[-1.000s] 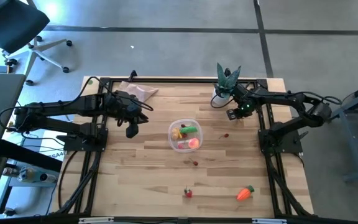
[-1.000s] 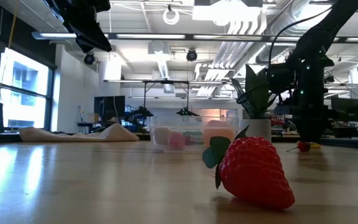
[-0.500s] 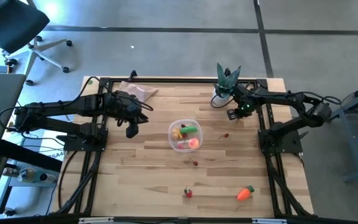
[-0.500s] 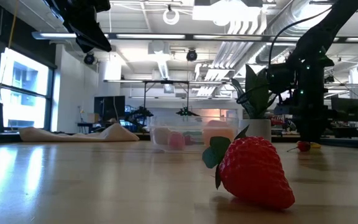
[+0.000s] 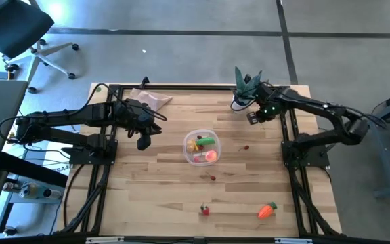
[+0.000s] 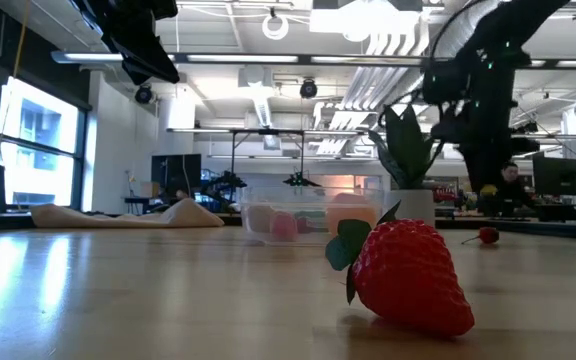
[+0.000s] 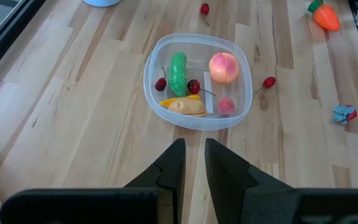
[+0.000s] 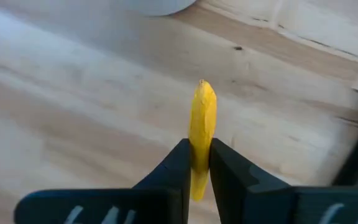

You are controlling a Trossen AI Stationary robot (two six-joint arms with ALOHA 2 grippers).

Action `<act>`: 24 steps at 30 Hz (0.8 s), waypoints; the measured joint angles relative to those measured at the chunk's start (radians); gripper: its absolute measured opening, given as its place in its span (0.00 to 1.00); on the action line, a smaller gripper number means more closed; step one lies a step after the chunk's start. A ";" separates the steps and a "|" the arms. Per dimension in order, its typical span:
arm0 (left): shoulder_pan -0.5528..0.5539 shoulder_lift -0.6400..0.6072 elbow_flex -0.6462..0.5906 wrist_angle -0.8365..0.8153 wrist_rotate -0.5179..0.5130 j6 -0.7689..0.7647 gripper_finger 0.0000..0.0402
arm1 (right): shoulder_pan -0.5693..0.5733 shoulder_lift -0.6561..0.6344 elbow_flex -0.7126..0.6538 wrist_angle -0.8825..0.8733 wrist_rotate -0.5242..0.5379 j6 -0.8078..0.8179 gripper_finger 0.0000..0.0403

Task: Pick and placing Produce into tupperware
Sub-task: Put the corn into the transparent bin

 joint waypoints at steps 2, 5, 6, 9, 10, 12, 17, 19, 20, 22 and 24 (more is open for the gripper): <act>0.000 0.000 0.000 0.000 0.000 0.000 0.13 | 0.018 -0.033 0.039 -0.067 0.000 0.000 0.08; 0.000 0.000 0.000 0.000 0.000 0.000 0.13 | 0.053 -0.081 0.108 -0.151 0.006 0.004 0.08; 0.000 0.000 0.000 0.000 0.000 0.000 0.13 | 0.065 -0.095 0.133 -0.179 0.008 0.012 0.08; 0.000 0.000 0.000 0.000 0.000 0.000 0.13 | 0.099 -0.133 0.210 -0.261 0.016 0.026 0.08; 0.000 0.000 0.000 0.000 0.000 0.000 0.13 | 0.111 -0.145 0.241 -0.282 0.017 0.031 0.08; 0.000 0.000 0.000 0.000 0.000 0.000 0.13 | 0.135 -0.165 0.298 -0.327 0.017 0.045 0.08; 0.000 0.000 0.000 0.000 0.000 0.000 0.13 | 0.185 -0.205 0.454 -0.326 -0.031 0.053 0.08; 0.000 0.000 0.000 0.000 0.000 0.000 0.13 | 0.204 -0.206 0.516 -0.298 -0.060 0.053 0.08; 0.000 0.000 0.000 0.000 0.000 0.000 0.13 | 0.213 -0.206 0.546 -0.281 -0.070 0.053 0.08; 0.000 0.000 0.000 0.000 0.000 0.000 0.13 | 0.233 -0.199 0.598 -0.235 -0.099 0.051 0.08; 0.000 0.000 0.000 0.000 0.000 0.000 0.13 | 0.256 -0.177 0.650 -0.188 -0.121 0.048 0.08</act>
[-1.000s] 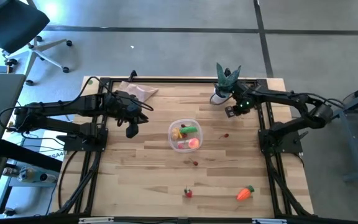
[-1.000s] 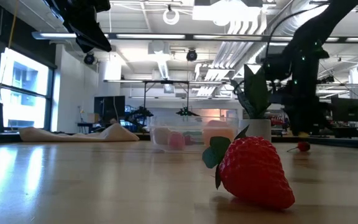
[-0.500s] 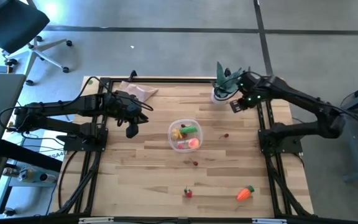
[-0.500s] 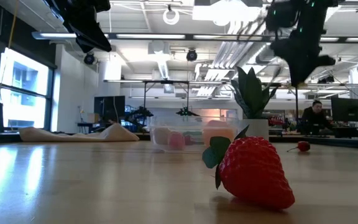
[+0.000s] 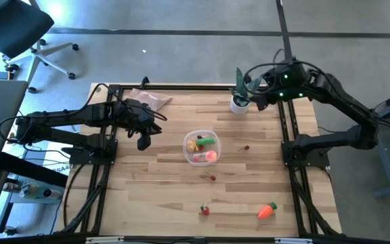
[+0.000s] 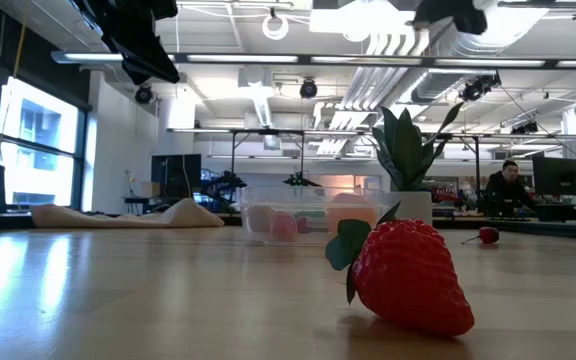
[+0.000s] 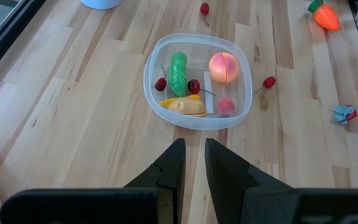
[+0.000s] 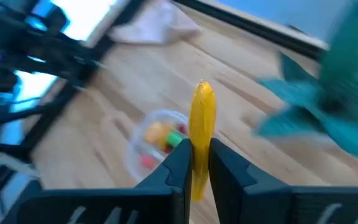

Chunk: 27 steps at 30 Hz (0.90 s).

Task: Pick and placing Produce into tupperware
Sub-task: Put the corn into the transparent bin

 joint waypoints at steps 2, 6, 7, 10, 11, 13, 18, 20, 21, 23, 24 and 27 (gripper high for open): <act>0.000 0.000 0.000 0.000 0.000 0.000 0.13 | 0.031 0.035 0.048 0.031 -0.012 -0.009 0.08; 0.000 0.000 0.000 0.000 0.000 0.000 0.13 | 0.111 0.137 0.126 0.077 -0.033 -0.056 0.08; 0.000 0.000 0.000 0.000 0.000 0.000 0.13 | 0.132 0.169 0.141 0.080 -0.039 -0.072 0.08; 0.000 0.000 0.000 0.000 0.000 0.000 0.13 | 0.193 0.259 0.166 0.081 -0.048 -0.131 0.08; 0.000 0.000 0.000 0.000 0.000 0.000 0.13 | 0.211 0.287 0.167 0.081 -0.048 -0.153 0.08; 0.000 0.000 0.000 0.000 0.000 0.000 0.13 | 0.246 0.342 0.164 0.083 -0.048 -0.192 0.08; 0.000 0.000 0.000 0.000 0.000 0.000 0.13 | 0.315 0.473 0.081 0.120 -0.049 -0.271 0.08; 0.000 0.000 0.000 0.000 0.000 0.000 0.13 | 0.331 0.522 0.039 0.140 -0.049 -0.294 0.08; 0.000 0.000 0.000 0.000 0.000 0.000 0.13 | 0.337 0.544 0.021 0.151 -0.052 -0.305 0.08; 0.000 0.000 0.000 0.000 0.000 0.000 0.13 | 0.349 0.583 -0.012 0.191 -0.054 -0.311 0.08; 0.000 0.000 0.000 0.000 0.000 0.000 0.13 | 0.354 0.602 -0.027 0.218 -0.063 -0.314 0.08; 0.000 0.000 0.000 0.000 0.000 0.000 0.13 | 0.368 0.657 -0.059 0.291 -0.089 -0.318 0.08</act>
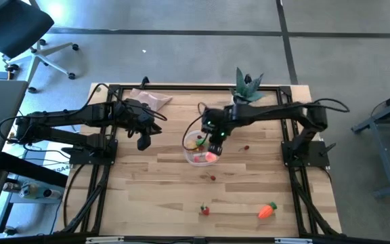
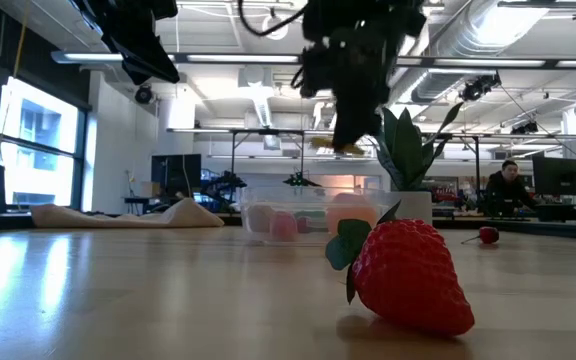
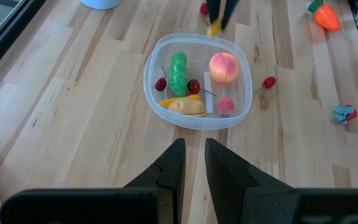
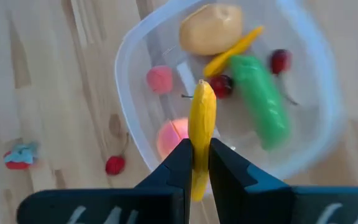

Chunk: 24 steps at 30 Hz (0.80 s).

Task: Pick and placing Produce into tupperware
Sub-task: Put the corn into the transparent bin

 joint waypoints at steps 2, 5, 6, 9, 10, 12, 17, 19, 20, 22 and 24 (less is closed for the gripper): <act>0.000 0.000 0.000 0.000 0.000 0.000 0.13 | 0.007 0.039 -0.012 0.048 -0.008 -0.002 0.08; 0.000 0.000 0.000 0.000 0.000 0.000 0.13 | 0.013 0.087 -0.018 0.095 -0.006 -0.020 0.08; 0.000 0.000 0.000 0.000 0.000 0.000 0.13 | 0.014 0.103 -0.016 0.110 -0.003 -0.025 0.08; 0.000 0.000 0.000 0.000 0.000 0.000 0.13 | 0.014 0.139 -0.016 0.145 0.004 -0.040 0.08; 0.000 0.000 0.000 0.000 0.000 0.000 0.13 | 0.014 0.152 -0.015 0.150 0.008 -0.050 0.08; 0.000 0.000 0.000 0.000 0.000 0.000 0.13 | 0.013 0.176 -0.015 0.145 0.035 -0.070 0.08; 0.000 0.000 0.000 0.000 0.000 0.000 0.13 | 0.013 0.196 -0.015 0.151 0.072 -0.101 0.08; 0.000 0.000 0.000 0.000 0.000 0.000 0.13 | 0.012 0.196 -0.015 0.160 0.073 -0.105 0.08; 0.000 0.000 0.000 0.000 0.000 0.000 0.13 | 0.012 0.196 -0.015 0.168 0.073 -0.105 0.08; 0.000 0.000 0.000 0.000 0.000 0.000 0.13 | 0.008 0.196 -0.015 0.168 0.072 -0.105 0.09; 0.000 0.000 0.000 0.000 0.000 0.000 0.13 | 0.006 0.196 -0.015 0.167 0.072 -0.105 0.10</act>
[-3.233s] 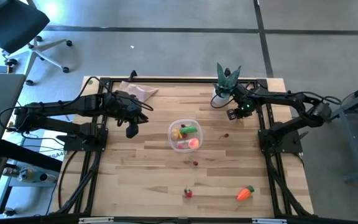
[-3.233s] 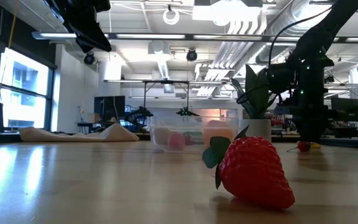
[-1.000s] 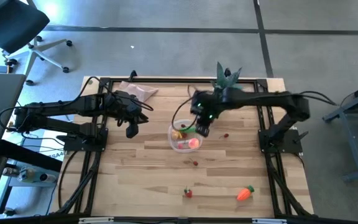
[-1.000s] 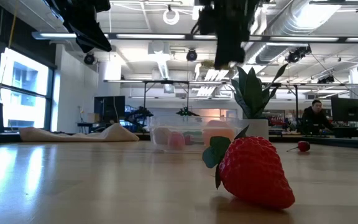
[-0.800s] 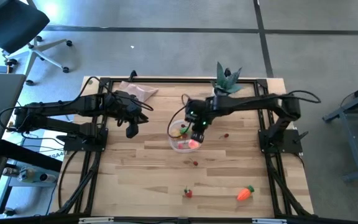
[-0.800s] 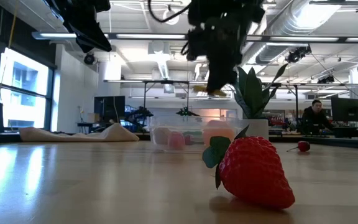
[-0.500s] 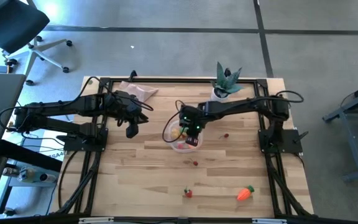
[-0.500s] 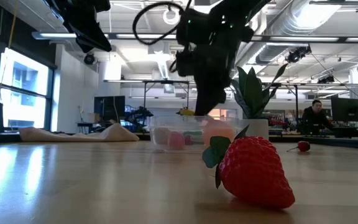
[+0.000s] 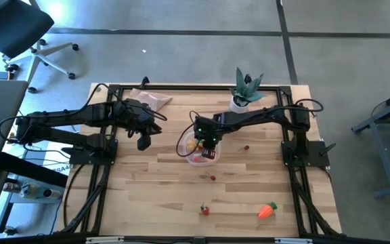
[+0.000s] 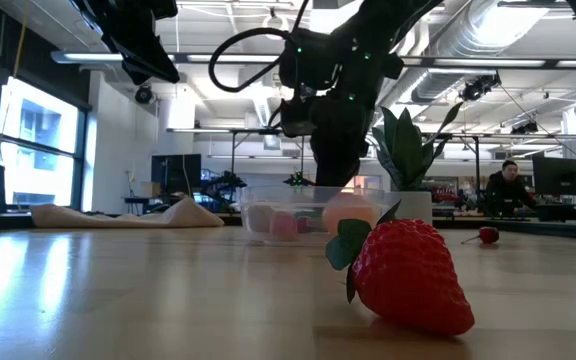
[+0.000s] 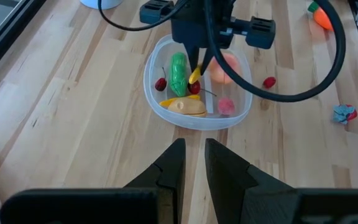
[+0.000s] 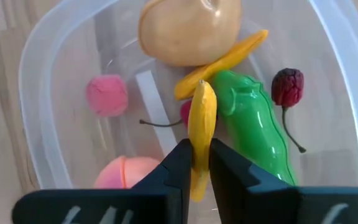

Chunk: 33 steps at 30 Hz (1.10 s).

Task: Pick and placing Produce into tupperware
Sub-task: Put the corn into the transparent bin, then put the red cherry into the transparent bin

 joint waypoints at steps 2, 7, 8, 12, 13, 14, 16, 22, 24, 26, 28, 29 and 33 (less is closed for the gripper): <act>0.000 0.000 0.000 0.000 0.000 0.000 0.13 | -0.002 0.000 0.000 0.002 0.000 0.000 0.13; 0.000 0.000 0.000 0.000 0.000 0.000 0.13 | -0.004 0.000 -0.001 0.002 0.002 0.000 0.21; 0.000 0.000 0.000 0.000 0.000 0.000 0.13 | -0.004 0.000 -0.001 0.004 0.002 0.000 0.22; 0.000 0.000 0.000 0.000 0.000 0.000 0.13 | -0.004 0.000 -0.001 0.005 0.002 0.000 0.24; 0.000 0.000 0.000 0.000 0.000 0.000 0.13 | -0.004 0.000 -0.001 0.005 0.002 0.000 0.24; 0.000 0.000 0.000 0.000 0.000 0.000 0.13 | -0.004 0.000 -0.001 0.005 0.002 0.000 0.24; 0.000 0.000 0.000 0.000 0.000 0.000 0.13 | -0.004 -0.008 -0.001 -0.001 0.002 -0.003 0.25; 0.000 0.000 0.000 0.000 0.000 0.000 0.13 | -0.005 -0.120 -0.002 -0.033 0.005 -0.011 0.25; 0.000 0.000 0.000 0.000 0.000 0.000 0.13 | -0.007 -0.180 -0.002 -0.058 0.005 -0.016 0.25; 0.000 0.000 0.000 0.000 0.000 0.000 0.13 | -0.010 -0.249 -0.002 -0.099 0.009 -0.015 0.25; 0.000 0.000 0.000 0.000 0.000 0.000 0.13 | -0.015 -0.317 -0.002 -0.157 0.036 0.009 0.25; 0.000 0.000 0.000 0.000 0.000 0.000 0.13 | -0.018 -0.352 -0.002 -0.191 0.061 0.028 0.25; 0.000 0.000 0.000 0.000 0.000 0.000 0.13 | -0.031 -0.463 -0.002 -0.387 0.181 0.170 0.25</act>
